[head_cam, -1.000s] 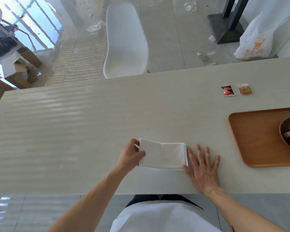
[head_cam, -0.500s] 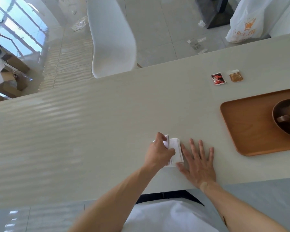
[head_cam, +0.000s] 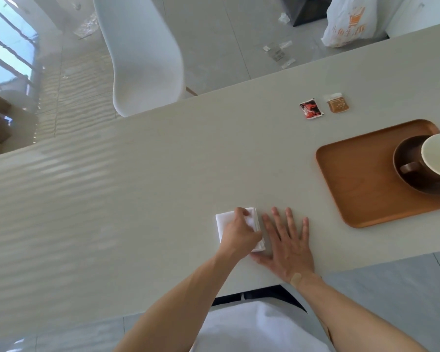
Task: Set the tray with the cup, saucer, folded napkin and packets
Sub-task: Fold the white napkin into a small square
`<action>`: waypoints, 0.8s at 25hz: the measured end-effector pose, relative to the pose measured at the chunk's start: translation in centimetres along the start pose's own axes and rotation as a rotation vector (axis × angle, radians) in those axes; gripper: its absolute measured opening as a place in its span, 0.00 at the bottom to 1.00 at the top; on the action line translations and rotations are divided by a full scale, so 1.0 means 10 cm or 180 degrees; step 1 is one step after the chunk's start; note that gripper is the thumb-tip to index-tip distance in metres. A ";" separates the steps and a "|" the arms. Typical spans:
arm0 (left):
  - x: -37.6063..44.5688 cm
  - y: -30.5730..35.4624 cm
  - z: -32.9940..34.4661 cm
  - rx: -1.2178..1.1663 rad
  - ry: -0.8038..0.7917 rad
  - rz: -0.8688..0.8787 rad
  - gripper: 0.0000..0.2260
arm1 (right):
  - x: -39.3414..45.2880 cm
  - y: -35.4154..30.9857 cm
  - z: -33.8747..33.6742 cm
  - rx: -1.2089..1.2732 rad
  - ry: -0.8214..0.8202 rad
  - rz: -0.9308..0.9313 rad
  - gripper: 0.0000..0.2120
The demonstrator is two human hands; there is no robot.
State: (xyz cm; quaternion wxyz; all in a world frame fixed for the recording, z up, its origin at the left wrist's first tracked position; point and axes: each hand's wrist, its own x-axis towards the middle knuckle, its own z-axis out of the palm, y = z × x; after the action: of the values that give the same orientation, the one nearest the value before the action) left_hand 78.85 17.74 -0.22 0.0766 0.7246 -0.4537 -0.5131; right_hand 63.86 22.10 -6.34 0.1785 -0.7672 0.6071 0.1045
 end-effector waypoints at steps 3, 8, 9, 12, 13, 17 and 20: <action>-0.02 -0.06 -0.07 -0.0244 -0.0358 0.0019 0.27 | 0.00 -0.02 -0.01 0.0049 0.0024 -0.0002 0.51; -0.06 -0.09 -0.17 -0.0721 -0.0769 -0.0055 0.29 | -0.02 -0.03 -0.05 0.0051 0.0092 -0.0040 0.52; -0.07 -0.11 -0.21 -0.0927 -0.0813 -0.0050 0.29 | -0.02 -0.03 -0.06 0.0060 0.0112 -0.0049 0.52; -0.13 -0.29 -0.34 -0.1281 -0.0540 0.0236 0.25 | -0.07 0.01 -0.09 0.0310 0.0290 -0.0049 0.48; -0.16 -0.37 -0.39 -0.1122 -0.0246 0.0397 0.23 | -0.07 0.02 -0.12 0.0494 0.0402 -0.0042 0.44; -0.24 -0.70 -0.41 0.1238 0.1161 0.1534 0.16 | 0.04 -0.23 -0.30 0.0629 0.0889 -0.0429 0.32; -0.23 -0.79 -0.28 0.2019 0.1032 0.1737 0.24 | 0.19 -0.47 -0.34 0.0171 0.0696 -0.0921 0.29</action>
State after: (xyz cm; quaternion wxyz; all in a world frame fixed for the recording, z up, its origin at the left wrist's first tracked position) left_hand 85.54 22.97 -1.95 0.0534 0.6371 -0.7452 -0.1894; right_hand 68.65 19.95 -3.29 0.1450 -0.8483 0.5087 -0.0227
